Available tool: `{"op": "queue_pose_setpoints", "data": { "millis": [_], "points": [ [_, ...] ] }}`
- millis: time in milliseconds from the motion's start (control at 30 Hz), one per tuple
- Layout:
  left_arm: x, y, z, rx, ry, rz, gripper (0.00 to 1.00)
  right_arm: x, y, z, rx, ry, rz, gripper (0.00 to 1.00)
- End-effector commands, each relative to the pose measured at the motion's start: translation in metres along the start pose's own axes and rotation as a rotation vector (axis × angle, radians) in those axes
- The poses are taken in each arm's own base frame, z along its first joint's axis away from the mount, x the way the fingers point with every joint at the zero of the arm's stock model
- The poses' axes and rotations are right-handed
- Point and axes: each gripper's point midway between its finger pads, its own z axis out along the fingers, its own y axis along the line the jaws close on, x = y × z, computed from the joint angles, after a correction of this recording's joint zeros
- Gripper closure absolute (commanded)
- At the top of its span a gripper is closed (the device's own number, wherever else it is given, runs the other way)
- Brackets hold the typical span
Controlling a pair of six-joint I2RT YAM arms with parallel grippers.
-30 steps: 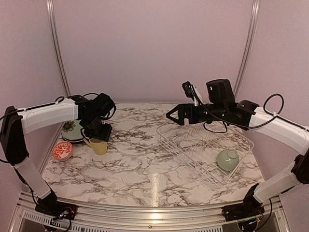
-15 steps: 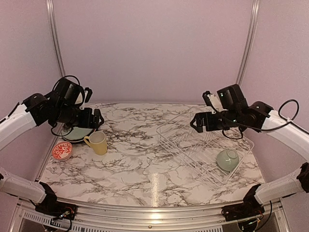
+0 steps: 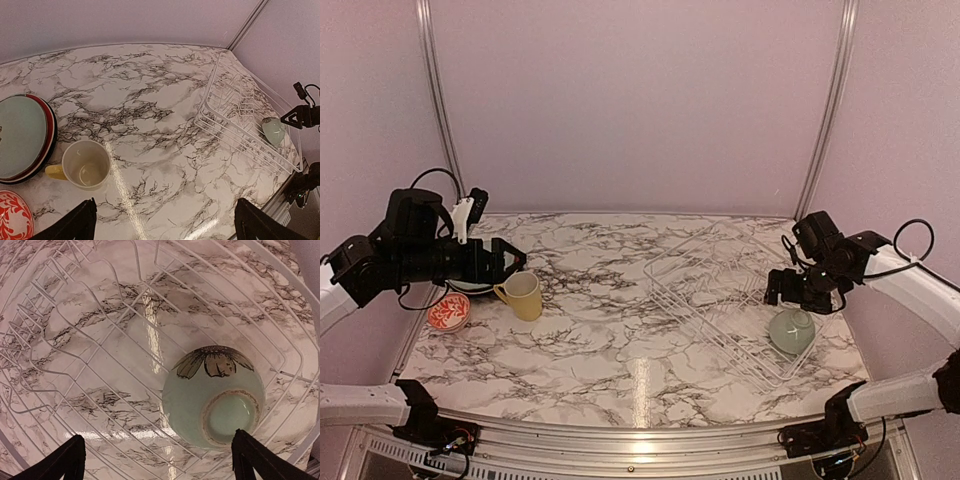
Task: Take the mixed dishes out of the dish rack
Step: Move the bowl to the dish rack.
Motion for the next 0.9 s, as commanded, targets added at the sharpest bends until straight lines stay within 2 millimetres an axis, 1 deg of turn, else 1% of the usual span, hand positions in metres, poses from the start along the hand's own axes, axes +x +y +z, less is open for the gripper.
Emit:
{"op": "queue_pose_setpoints", "data": {
  "millis": [0, 67, 167, 300, 400, 700, 867],
  "points": [
    [0.011, 0.001, -0.003, 0.014, 0.007, 0.006, 0.01, 0.013, -0.011, 0.01, 0.012, 0.05, 0.078, 0.02],
    [0.015, 0.0, -0.006, 0.031, 0.009, 0.001, 0.01, 0.014, -0.013, 0.012, 0.018, 0.048, 0.089, 0.03],
    [0.02, 0.0, -0.009, 0.045, 0.005, -0.006, 0.01, 0.015, -0.01, 0.015, -0.001, 0.054, 0.09, 0.06],
    [0.024, 0.0, -0.007, 0.053, 0.008, -0.014, 0.01, 0.013, -0.018, 0.022, 0.048, 0.038, 0.08, 0.06],
    [0.026, -0.002, -0.005, 0.065, 0.019, -0.021, 0.01, 0.012, -0.014, 0.028, 0.033, 0.034, 0.08, 0.07],
    [0.029, -0.001, -0.003, 0.064, 0.025, -0.045, 0.01, 0.009, -0.006, 0.038, -0.011, 0.017, 0.048, 0.13],
    [0.03, -0.001, 0.0, 0.064, 0.029, -0.063, 0.01, 0.004, 0.011, 0.038, -0.107, -0.002, 0.006, 0.21]
  ]
}}
